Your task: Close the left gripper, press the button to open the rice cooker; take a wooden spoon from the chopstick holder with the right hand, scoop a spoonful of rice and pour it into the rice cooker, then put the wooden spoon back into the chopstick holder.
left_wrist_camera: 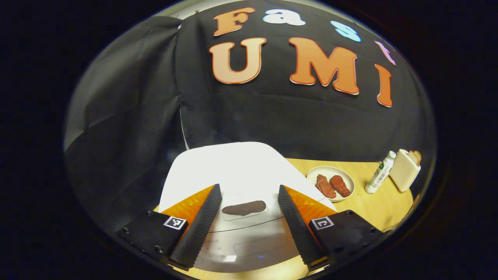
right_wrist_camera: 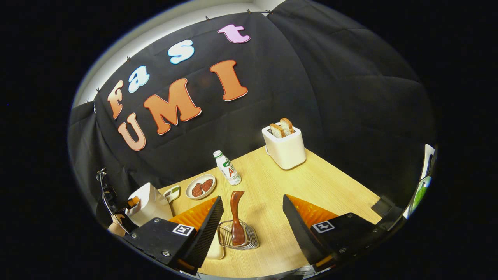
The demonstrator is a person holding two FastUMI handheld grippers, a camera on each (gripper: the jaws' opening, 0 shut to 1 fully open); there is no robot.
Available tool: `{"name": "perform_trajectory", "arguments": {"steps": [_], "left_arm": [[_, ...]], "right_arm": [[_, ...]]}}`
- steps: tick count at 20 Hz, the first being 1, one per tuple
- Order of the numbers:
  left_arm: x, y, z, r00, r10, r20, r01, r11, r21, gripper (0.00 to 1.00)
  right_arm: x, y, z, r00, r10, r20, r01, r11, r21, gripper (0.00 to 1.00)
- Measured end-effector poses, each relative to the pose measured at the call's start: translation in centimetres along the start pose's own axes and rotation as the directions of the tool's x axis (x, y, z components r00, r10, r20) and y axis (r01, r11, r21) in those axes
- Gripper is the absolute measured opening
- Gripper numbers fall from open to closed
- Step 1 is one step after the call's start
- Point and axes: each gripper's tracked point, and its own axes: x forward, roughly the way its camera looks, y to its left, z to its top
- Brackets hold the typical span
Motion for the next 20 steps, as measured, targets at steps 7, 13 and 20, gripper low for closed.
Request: {"name": "perform_trajectory", "arguments": {"steps": [7,13,20], "left_arm": [[-2.7,-0.5,3.3,0.999,-0.043,-0.015,0.041,0.995,-0.093,0.99],[-11.1,0.2,14.1,0.983,-0.104,0.153,0.116,0.991,-0.071,0.98],[-20.8,5.2,22.9,0.947,-0.075,0.311,0.106,0.991,-0.084,0.98]], "right_arm": [[-0.7,1.3,3.3,0.997,-0.007,0.071,0.014,0.996,-0.089,0.94],[-1.2,5.1,9.3,0.984,0.042,0.172,-0.006,0.979,-0.205,0.94],[-3.7,10.2,17.0,0.945,0.094,0.312,0.021,0.938,-0.347,0.95]]}}
